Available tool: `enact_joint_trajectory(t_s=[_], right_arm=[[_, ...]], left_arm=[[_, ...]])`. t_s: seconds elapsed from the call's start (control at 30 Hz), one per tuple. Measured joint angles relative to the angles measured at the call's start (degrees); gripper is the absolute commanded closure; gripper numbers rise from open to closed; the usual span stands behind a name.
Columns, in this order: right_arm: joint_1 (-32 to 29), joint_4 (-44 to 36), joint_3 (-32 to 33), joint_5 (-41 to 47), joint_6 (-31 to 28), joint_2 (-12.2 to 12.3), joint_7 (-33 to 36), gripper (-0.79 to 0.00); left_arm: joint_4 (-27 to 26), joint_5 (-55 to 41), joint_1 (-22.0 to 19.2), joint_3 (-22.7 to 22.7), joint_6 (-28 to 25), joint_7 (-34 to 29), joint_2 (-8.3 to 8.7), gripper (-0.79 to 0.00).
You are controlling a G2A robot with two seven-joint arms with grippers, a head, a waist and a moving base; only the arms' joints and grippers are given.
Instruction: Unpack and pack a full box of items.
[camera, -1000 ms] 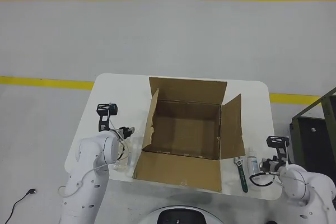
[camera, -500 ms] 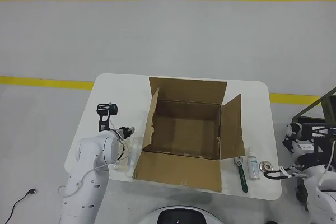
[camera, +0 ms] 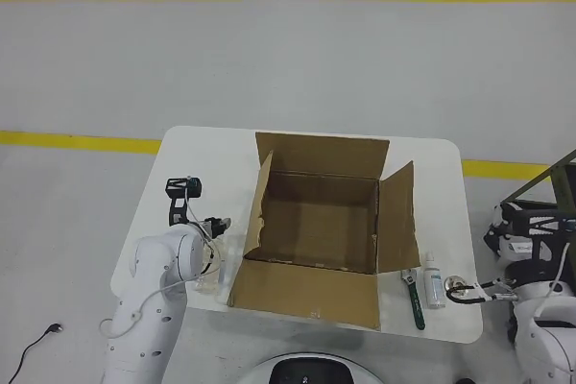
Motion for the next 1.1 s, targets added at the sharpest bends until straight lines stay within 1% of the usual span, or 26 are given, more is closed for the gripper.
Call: enact_joint_trajectory(t_s=[0.07,0.1,0.23,0.33,0.5,0.57,0.67,0.83,1.0,1.1], right_arm=[[0.45,1.74,-1.54,-0.84,0.78,-0.06,-5.53,0.0],[0.82,2.92,-2.55,0.14,1.32,-0.16,-8.79,0.0],[1.87,6.56,-4.29,5.2,0.89,-0.31,-18.0,0.0],[2.68,9.89,-5.52,2.39,1.88,-0.3,-24.73,0.0],[3.7,12.85,-7.73,-2.45,5.39,-0.34,-31.08,0.0],[3.69,12.95,-7.83,-2.72,5.51,-0.34,-31.29,0.0],[3.67,12.91,-7.77,-2.55,5.43,-0.34,-31.12,0.0],[3.67,12.91,-7.77,-2.55,5.42,-0.34,-31.12,0.0],[3.68,12.91,-7.77,-2.55,5.42,-0.34,-31.12,0.0],[3.68,12.91,-7.77,-2.55,5.42,-0.34,-31.12,0.0]], left_arm=[[0.0,0.0,0.0,0.0,0.0,0.0,0.0,-0.785],[0.0,0.0,0.0,0.0,0.0,0.0,0.0,-0.785],[0.0,0.0,0.0,0.0,0.0,0.0,0.0,-0.785],[0.0,0.0,0.0,0.0,0.0,0.0,0.0,-0.785],[0.33,-0.74,0.45,-0.22,-0.11,0.43,0.0,-0.785],[0.66,-1.35,0.84,-0.63,-0.43,0.18,0.05,-0.785],[0.12,0.09,1.15,-0.89,-1.89,-2.3,0.3,-0.785],[-2.83,2.78,2.5,-2.51,-5.1,-10.09,0.93,-0.785],[-4.91,4.53,3.7,-2.61,-8.22,-17.3,1.3,-0.785],[-3.52,4.88,4.22,-2.18,-9.72,-19.36,1.42,-0.785]])
